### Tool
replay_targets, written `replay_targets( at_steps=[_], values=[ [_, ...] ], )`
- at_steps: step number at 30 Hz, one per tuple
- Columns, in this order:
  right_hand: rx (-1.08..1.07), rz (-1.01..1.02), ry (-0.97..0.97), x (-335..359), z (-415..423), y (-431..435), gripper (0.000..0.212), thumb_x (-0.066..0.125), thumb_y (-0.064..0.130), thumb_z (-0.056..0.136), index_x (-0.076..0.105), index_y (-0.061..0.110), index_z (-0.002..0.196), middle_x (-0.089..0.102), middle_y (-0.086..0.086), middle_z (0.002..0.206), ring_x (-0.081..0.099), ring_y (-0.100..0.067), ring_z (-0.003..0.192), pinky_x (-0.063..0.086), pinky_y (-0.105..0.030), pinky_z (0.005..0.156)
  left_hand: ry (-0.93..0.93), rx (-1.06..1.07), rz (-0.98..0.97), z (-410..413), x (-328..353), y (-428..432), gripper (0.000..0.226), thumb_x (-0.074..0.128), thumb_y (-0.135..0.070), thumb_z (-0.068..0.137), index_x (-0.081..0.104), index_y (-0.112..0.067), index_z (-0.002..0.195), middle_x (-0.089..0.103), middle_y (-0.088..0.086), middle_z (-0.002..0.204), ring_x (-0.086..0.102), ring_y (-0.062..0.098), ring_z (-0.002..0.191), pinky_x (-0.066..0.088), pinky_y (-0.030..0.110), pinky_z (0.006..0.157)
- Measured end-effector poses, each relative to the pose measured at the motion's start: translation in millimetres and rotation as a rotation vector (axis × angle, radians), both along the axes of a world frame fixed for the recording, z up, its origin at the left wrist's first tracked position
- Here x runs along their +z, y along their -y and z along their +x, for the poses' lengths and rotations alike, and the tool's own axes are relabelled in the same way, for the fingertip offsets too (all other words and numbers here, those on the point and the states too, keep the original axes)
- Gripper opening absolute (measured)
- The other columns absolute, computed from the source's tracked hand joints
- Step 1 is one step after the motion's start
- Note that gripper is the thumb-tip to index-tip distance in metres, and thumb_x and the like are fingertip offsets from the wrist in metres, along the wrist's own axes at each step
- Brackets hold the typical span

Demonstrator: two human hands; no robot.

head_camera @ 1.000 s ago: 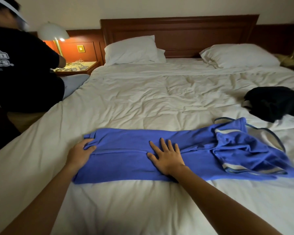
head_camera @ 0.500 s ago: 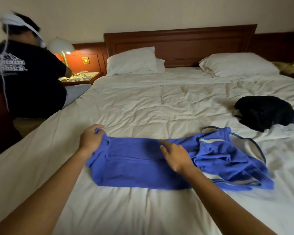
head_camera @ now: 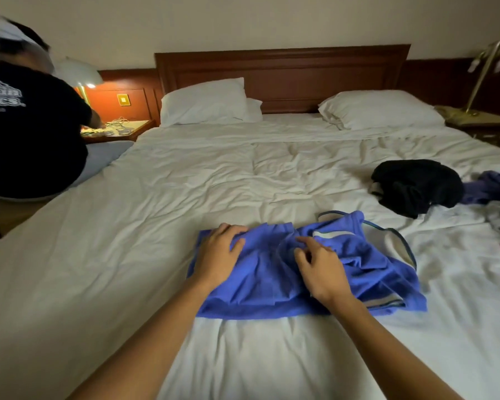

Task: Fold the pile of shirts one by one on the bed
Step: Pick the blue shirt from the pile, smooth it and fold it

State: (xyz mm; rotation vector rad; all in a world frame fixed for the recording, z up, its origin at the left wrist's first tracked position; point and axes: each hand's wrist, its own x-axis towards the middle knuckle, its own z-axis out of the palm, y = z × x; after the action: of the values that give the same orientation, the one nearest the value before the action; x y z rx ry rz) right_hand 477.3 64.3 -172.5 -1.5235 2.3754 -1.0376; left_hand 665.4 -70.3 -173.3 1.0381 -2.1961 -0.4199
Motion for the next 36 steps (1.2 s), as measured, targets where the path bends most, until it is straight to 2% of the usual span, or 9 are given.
replay_targets(
  at_steps=[5, 8, 12, 16, 20, 23, 27, 32, 36],
  values=[
    [0.070, 0.255, 0.072, 2, 41, 25, 0.063, 0.051, 0.063, 0.091, 0.041, 0.029, 0.143, 0.047, -0.016, 0.136, 0.054, -0.039, 0.117, 0.045, -0.042, 0.090, 0.582, 0.084, 0.194, 38, -31, 10, 0.061, 0.036, -0.051, 0.104, 0.017, -0.032, 0.159, 0.000, 0.001, 0.168, 0.001, 0.025, 0.155, 0.010, 0.044, 0.123],
    [0.043, 0.317, 0.093, 1, 60, 33, 0.076, 0.061, 0.064, 0.083, 0.034, 0.028, 0.145, 0.036, -0.017, 0.141, 0.055, -0.041, 0.117, 0.046, -0.041, 0.090, 0.583, 0.041, 0.251, 46, -38, 5, 0.063, 0.030, -0.052, 0.105, 0.005, -0.034, 0.159, -0.013, -0.001, 0.167, -0.011, 0.024, 0.154, 0.004, 0.048, 0.123],
    [0.003, 0.301, 0.071, -2, 67, 29, 0.064, 0.070, 0.056, 0.080, 0.050, 0.015, 0.126, 0.040, -0.014, 0.136, 0.060, -0.034, 0.108, 0.046, -0.035, 0.082, 0.152, 0.017, 0.341, 47, -30, 5, 0.047, 0.047, -0.031, 0.105, 0.043, -0.016, 0.150, 0.023, 0.008, 0.164, 0.011, 0.021, 0.154, 0.012, 0.033, 0.122],
    [-0.077, 0.403, -0.053, -3, 65, 22, 0.068, 0.058, 0.071, 0.082, 0.066, 0.012, 0.115, 0.029, -0.012, 0.147, 0.052, -0.033, 0.121, 0.047, -0.040, 0.089, -0.280, 0.061, 0.453, 59, -21, 3, 0.022, 0.056, -0.008, 0.100, 0.067, 0.000, 0.117, 0.064, 0.016, 0.128, 0.053, 0.024, 0.128, 0.036, 0.024, 0.105],
    [-0.040, 0.477, -0.060, -2, 70, 20, 0.055, 0.058, 0.059, 0.090, 0.065, 0.011, 0.116, 0.021, -0.010, 0.150, 0.039, -0.037, 0.128, 0.043, -0.046, 0.099, -0.304, 0.097, 0.467, 67, -15, 1, 0.022, 0.056, -0.009, 0.100, 0.068, 0.001, 0.115, 0.067, 0.014, 0.121, 0.061, 0.024, 0.115, 0.041, 0.025, 0.099],
    [-0.007, 0.401, 0.077, 5, 64, 19, 0.032, 0.060, 0.045, 0.093, 0.068, 0.015, 0.086, 0.031, -0.013, 0.148, 0.034, -0.034, 0.136, 0.040, -0.043, 0.104, -0.324, 0.099, 0.487, 66, -12, -1, 0.023, 0.056, -0.011, 0.100, 0.068, 0.000, 0.117, 0.067, 0.013, 0.121, 0.061, 0.024, 0.116, 0.041, 0.023, 0.098],
    [-0.031, 0.235, 0.131, 23, 46, -3, 0.042, 0.067, 0.040, 0.090, 0.048, 0.021, 0.058, 0.051, -0.010, 0.109, 0.056, -0.030, 0.108, 0.046, -0.033, 0.084, -0.320, 0.084, 0.511, 67, -7, 0, 0.024, 0.056, -0.016, 0.101, 0.068, -0.005, 0.118, 0.067, 0.007, 0.122, 0.060, 0.018, 0.116, 0.039, 0.020, 0.095],
    [-0.049, 0.475, -0.117, 29, 29, -29, 0.034, 0.067, 0.059, 0.082, 0.067, 0.025, 0.083, 0.039, -0.009, 0.137, 0.043, -0.034, 0.123, 0.041, -0.045, 0.101, -0.174, 0.040, 0.535, 67, -15, 6, 0.029, 0.062, -0.021, 0.098, 0.065, -0.011, 0.125, 0.061, 0.006, 0.130, 0.058, 0.019, 0.118, 0.042, 0.031, 0.106],
    [-0.107, 0.272, -0.186, 23, 38, -4, 0.047, 0.054, 0.068, 0.085, 0.065, 0.027, 0.103, 0.038, -0.004, 0.132, 0.038, -0.033, 0.124, 0.037, -0.047, 0.101, -0.049, 0.166, 0.497, 59, -26, 21, 0.036, 0.065, -0.040, 0.093, 0.059, -0.024, 0.125, 0.059, -0.001, 0.128, 0.059, 0.019, 0.114, 0.046, 0.036, 0.101]
  ],
)
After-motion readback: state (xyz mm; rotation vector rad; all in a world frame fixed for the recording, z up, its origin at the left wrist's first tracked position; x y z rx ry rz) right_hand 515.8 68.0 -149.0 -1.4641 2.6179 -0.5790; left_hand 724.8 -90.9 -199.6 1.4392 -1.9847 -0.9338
